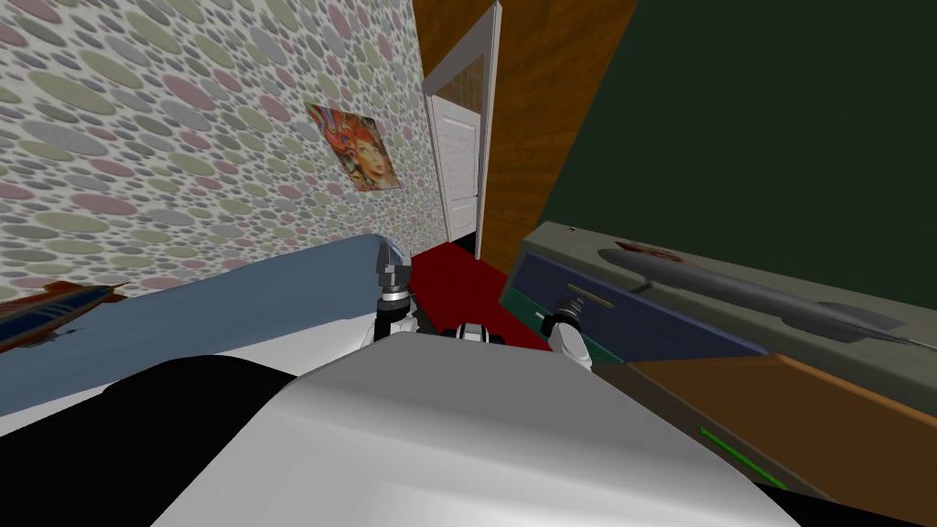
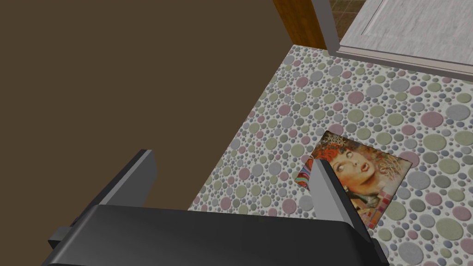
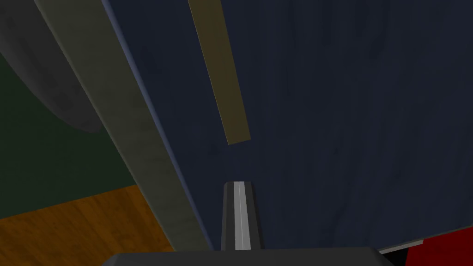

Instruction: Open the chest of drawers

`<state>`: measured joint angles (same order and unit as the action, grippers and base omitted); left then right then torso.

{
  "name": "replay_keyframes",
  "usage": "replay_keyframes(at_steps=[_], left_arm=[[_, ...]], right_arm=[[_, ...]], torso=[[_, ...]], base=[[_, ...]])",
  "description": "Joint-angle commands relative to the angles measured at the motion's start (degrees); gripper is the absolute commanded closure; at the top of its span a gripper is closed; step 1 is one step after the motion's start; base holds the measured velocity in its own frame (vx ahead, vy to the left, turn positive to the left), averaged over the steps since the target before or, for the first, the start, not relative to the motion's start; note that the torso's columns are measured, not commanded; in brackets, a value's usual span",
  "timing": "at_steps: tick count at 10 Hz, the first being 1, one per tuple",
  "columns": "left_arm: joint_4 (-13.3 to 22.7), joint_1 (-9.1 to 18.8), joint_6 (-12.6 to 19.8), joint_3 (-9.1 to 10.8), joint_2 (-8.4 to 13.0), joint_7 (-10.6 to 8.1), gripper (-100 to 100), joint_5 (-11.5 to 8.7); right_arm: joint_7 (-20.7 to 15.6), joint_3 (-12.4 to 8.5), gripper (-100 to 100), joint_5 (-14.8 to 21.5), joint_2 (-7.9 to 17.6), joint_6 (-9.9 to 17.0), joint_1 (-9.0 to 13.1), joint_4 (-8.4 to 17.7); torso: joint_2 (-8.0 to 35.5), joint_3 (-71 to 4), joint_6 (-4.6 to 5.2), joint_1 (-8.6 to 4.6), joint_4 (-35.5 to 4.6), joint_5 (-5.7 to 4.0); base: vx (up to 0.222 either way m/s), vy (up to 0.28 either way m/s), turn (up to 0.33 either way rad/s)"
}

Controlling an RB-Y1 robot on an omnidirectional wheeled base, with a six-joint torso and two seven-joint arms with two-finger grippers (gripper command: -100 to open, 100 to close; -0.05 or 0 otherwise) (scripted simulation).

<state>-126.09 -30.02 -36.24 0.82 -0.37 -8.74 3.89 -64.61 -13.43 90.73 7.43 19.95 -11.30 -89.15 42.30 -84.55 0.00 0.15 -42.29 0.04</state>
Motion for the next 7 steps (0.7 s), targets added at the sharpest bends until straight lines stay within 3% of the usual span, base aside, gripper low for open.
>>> replay_keyframes(at_steps=[1, 2, 7], left_arm=[[0.0, -0.01, 0.0, 0.01, 0.01, 0.0, 0, 0.0], [0.0, -0.01, 0.0, 0.01, 0.02, 0.0, 0, 0.0], [0.0, 0.0, 0.0, 0.03, 0.03, 0.0, 0, 0.0]], right_arm=[[-0.63, -0.09, 100, -0.38, -0.13, -0.44, -0.16, -0.44], [-1.09, -0.56, -100, -0.72, -0.29, -0.67, -0.42, -0.86], [-4.02, -3.1, -100, -1.31, -1.07, -1.31, -1.64, -3.21]], torso=[[-0.15, -0.09, 0.04, -0.32, 0.04, -0.08], [-0.32, -0.19, -0.03, -0.46, 0.08, -0.13], [0.11, 0.07, 0.0, -0.07, -0.03, -0.02]], base=[[-0.028, 0.025, -0.091], [-0.049, -0.078, -0.021], [-0.127, -0.132, -0.01]])
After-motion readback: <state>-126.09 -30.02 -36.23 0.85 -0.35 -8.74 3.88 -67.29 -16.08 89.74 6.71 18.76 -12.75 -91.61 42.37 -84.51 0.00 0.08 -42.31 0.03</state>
